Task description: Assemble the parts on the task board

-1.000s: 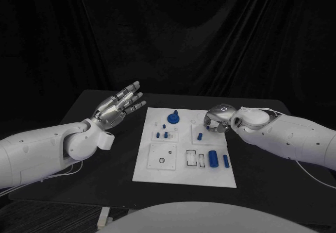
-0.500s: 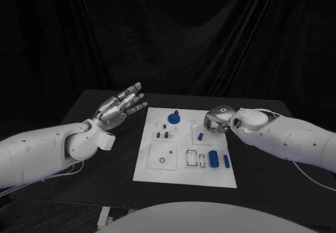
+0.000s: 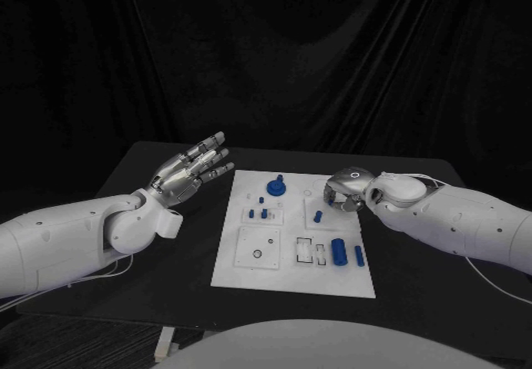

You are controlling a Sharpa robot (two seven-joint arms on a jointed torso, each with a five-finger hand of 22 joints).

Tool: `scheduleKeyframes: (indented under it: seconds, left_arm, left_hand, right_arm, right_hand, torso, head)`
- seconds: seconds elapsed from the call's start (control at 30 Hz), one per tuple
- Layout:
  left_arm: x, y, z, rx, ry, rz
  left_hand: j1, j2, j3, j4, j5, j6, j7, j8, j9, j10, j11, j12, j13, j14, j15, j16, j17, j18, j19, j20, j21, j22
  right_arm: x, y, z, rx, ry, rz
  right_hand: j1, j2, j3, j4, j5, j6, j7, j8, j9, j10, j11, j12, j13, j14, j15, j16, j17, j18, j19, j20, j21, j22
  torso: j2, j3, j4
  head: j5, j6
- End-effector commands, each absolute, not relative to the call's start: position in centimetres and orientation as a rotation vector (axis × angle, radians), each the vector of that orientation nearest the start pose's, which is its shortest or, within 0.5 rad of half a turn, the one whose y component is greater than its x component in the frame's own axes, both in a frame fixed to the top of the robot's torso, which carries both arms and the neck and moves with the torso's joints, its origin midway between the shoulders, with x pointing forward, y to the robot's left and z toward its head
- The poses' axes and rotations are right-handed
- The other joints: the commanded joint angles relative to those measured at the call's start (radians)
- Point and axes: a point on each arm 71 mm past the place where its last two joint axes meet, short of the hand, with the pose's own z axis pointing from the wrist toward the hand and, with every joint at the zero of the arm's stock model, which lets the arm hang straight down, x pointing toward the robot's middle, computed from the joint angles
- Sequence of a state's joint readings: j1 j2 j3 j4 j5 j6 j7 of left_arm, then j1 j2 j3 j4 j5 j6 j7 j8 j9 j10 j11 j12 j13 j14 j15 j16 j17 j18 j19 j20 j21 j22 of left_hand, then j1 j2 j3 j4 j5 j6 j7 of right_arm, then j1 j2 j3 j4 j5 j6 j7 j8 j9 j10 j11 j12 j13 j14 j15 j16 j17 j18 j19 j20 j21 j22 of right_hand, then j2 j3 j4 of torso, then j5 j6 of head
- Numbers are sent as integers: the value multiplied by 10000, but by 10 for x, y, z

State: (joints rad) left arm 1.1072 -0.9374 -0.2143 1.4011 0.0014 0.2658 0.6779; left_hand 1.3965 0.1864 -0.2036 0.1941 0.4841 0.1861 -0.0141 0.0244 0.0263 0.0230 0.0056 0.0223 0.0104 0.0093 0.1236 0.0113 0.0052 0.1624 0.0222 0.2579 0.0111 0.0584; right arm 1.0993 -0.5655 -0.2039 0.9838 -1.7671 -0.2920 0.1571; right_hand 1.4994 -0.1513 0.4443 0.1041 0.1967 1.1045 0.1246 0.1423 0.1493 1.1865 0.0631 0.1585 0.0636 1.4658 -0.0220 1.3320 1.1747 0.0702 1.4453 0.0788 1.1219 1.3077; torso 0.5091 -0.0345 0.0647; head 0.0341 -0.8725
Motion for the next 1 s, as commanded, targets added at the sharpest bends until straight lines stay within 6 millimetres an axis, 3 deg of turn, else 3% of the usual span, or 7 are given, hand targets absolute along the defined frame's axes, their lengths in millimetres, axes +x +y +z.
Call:
scheduleKeyframes:
  seconds: [0.03,0.33,0.63,1.0]
  left_arm:
    - [444,272,-263,-10955,14760,-19764]
    - [445,272,-264,-10972,14811,-19734]
    - [444,273,-265,-11017,14895,-19660]
    - [444,273,-266,-11066,15029,-19649]
  left_hand:
    - [85,16,2,-105,84,13,100,47,14,24,-5,37,12,-16,55,48,9,184,7,69,40,17]
    - [111,66,20,-153,166,56,155,56,20,33,-24,53,16,-9,54,65,14,185,20,73,45,32]
    - [140,102,41,-192,220,66,164,58,21,40,-18,65,20,-5,54,74,17,185,27,79,48,36]
    - [243,164,105,-334,310,102,254,64,25,35,-39,74,19,-6,56,76,16,183,38,87,49,36]
  right_arm:
    - [509,-207,-322,-6560,17936,4523]
    - [509,-206,-319,-6398,17542,4760]
    - [510,-206,-313,-6310,17125,4815]
    - [514,-205,-292,-6234,16804,4783]
  right_hand:
    - [-21,108,-3,-79,-95,108,-10,74,30,132,7,-63,24,184,55,-5,17,138,-23,80,24,1521]
    - [-121,243,-69,-118,-452,346,-76,176,144,426,-65,-138,32,184,7,-6,9,145,-29,52,31,1517]
    - [-145,302,-96,-134,-525,411,-103,205,185,521,-94,-173,33,193,-16,10,34,140,-21,33,63,1524]
    - [-146,290,-111,-149,-526,411,-114,201,192,545,-105,-188,32,193,-24,3,22,141,-21,27,61,1523]
  torso:
    - [-6,0,-4]
    - [-3,-2,-9]
    - [-3,-3,-2]
    - [-11,-4,-3]
  head:
    - [3,-1]
    - [22,-1]
    - [37,-1]
    - [76,-1]
